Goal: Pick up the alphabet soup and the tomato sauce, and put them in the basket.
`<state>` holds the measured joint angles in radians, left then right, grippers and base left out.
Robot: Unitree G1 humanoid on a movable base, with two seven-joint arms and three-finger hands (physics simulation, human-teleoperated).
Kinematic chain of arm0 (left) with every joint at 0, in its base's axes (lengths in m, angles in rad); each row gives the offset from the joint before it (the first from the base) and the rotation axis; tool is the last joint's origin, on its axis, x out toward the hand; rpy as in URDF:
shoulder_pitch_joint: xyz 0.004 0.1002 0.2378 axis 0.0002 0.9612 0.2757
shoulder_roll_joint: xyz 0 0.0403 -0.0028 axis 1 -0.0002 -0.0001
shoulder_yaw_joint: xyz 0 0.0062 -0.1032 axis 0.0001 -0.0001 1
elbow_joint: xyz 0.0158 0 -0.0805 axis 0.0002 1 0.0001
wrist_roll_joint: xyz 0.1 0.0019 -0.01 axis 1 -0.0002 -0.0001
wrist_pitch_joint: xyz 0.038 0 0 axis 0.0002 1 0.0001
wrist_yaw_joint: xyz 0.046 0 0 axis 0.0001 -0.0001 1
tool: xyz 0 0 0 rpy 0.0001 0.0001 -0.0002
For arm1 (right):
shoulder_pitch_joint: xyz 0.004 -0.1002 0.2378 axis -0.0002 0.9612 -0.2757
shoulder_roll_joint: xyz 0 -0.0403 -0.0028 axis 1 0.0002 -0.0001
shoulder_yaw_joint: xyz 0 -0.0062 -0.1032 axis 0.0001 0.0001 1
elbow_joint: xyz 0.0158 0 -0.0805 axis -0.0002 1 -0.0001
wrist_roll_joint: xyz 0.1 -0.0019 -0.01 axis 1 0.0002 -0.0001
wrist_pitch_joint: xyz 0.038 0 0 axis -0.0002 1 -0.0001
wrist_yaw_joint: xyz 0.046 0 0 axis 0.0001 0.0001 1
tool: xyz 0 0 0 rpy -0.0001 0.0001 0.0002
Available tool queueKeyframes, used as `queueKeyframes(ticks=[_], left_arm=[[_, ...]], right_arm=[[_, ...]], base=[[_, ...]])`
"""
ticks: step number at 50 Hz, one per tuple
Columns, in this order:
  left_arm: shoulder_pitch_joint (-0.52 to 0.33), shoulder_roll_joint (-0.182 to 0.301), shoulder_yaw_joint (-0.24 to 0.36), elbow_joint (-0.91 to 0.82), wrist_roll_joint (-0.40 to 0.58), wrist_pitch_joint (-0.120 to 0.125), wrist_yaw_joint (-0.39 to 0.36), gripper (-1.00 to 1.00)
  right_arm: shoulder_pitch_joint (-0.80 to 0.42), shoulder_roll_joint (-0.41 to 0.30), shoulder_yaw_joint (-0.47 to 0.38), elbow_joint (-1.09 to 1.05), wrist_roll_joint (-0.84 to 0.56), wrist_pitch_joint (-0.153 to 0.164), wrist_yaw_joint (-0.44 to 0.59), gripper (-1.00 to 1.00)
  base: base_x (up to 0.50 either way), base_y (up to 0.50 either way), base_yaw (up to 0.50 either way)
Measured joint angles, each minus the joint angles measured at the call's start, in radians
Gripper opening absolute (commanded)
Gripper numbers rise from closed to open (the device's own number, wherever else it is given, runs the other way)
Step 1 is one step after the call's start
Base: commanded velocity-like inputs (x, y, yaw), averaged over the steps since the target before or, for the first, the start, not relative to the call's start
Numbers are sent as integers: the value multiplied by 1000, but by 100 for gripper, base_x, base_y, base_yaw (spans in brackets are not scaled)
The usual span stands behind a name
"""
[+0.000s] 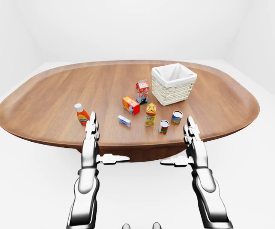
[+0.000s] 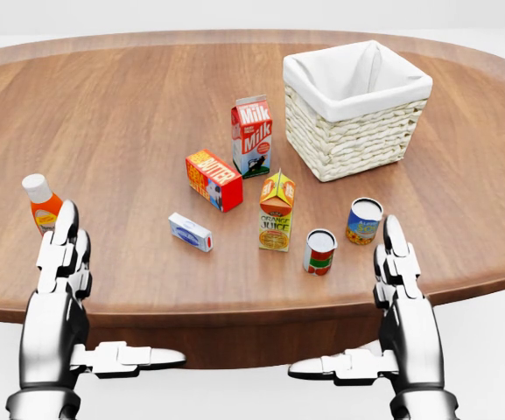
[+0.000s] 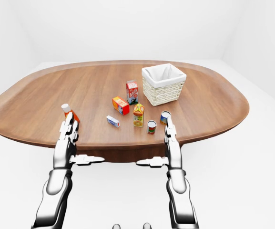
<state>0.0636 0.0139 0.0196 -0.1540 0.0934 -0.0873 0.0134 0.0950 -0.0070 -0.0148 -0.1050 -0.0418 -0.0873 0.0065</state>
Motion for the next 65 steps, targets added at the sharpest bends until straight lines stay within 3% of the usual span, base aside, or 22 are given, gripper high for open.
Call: queueKeyframes(ticks=[36, 54, 65], left_arm=[[93, -6, -29, -368, 299, 0, 53, 100], [100, -8, -28, -410, 340, 0, 56, 100], [101, -8, -28, -414, 345, 0, 56, 100]], right_arm=[[130, 15, 6, -220, -59, 0, -58, 100], [144, 16, 7, -245, -69, 0, -68, 100], [142, 16, 6, -242, -70, 0, -69, 100]], base=[[0, 0, 0], [4, 0, 0], [44, 0, 0]])
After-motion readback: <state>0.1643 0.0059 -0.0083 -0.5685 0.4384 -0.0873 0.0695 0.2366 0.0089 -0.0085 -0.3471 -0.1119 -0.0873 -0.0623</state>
